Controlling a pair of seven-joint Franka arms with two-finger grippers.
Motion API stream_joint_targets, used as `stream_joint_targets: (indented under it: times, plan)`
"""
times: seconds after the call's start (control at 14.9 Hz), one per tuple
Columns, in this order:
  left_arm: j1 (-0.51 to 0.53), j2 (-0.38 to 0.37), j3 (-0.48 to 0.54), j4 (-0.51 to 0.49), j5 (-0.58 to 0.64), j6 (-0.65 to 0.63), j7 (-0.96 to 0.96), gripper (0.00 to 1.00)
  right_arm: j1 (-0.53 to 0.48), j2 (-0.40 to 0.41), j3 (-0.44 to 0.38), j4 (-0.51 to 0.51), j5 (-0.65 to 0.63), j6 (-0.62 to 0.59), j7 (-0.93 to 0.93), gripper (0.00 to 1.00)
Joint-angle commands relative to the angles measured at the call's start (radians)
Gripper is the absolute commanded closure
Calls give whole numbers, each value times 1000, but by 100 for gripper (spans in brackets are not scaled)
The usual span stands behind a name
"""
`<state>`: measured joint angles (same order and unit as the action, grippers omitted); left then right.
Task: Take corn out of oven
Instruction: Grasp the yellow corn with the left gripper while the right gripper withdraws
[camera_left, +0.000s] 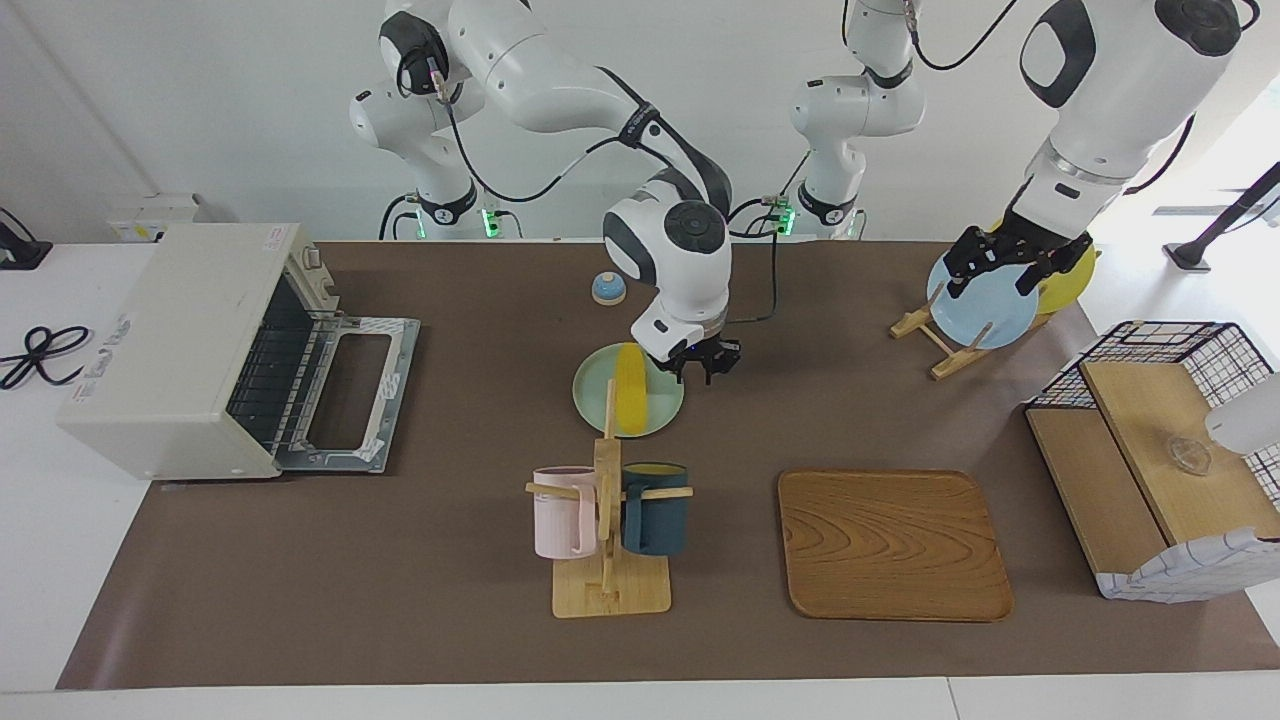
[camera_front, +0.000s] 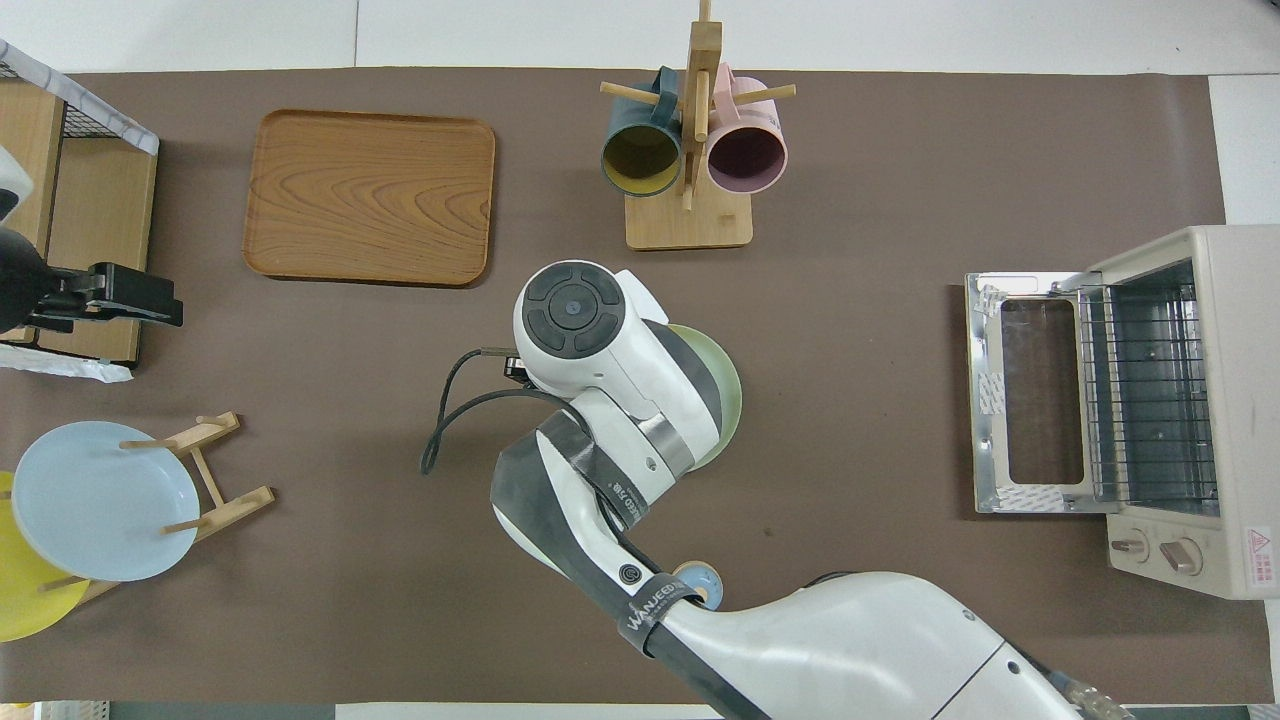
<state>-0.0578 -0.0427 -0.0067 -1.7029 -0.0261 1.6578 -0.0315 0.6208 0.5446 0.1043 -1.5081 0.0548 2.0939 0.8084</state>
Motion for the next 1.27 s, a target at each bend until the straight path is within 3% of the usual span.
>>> stream_joint_targets:
  times: [0.0,0.2,0.34,0.47,0.6,0.87,1.21]
  plan:
    - [7,-32,-4,-41,14,31,10,0,-53,-63,-3,-24,-1,-38,-64,44]
    - [-5,-36,-6,-58,12,46,8,0,-147,-152,-3,-52,-35,-197,-173,60]
    - [-14,-40,-13,-78,11,57,5,0,-199,-240,-3,-191,-43,-204,-196,65]
    - [-68,-36,-13,-95,11,72,-2,0,-271,-326,-3,-375,-78,-169,-260,76]
    - [-121,-37,-13,-142,9,123,-19,0,-349,-380,-3,-518,-85,-126,-287,78]
    - [-255,-14,-15,-191,-8,197,-135,0,-470,-440,-3,-708,-119,-39,-369,78]
    - [-471,90,-15,-210,-38,377,-401,0,-591,-466,-3,-779,-202,-58,-428,78]
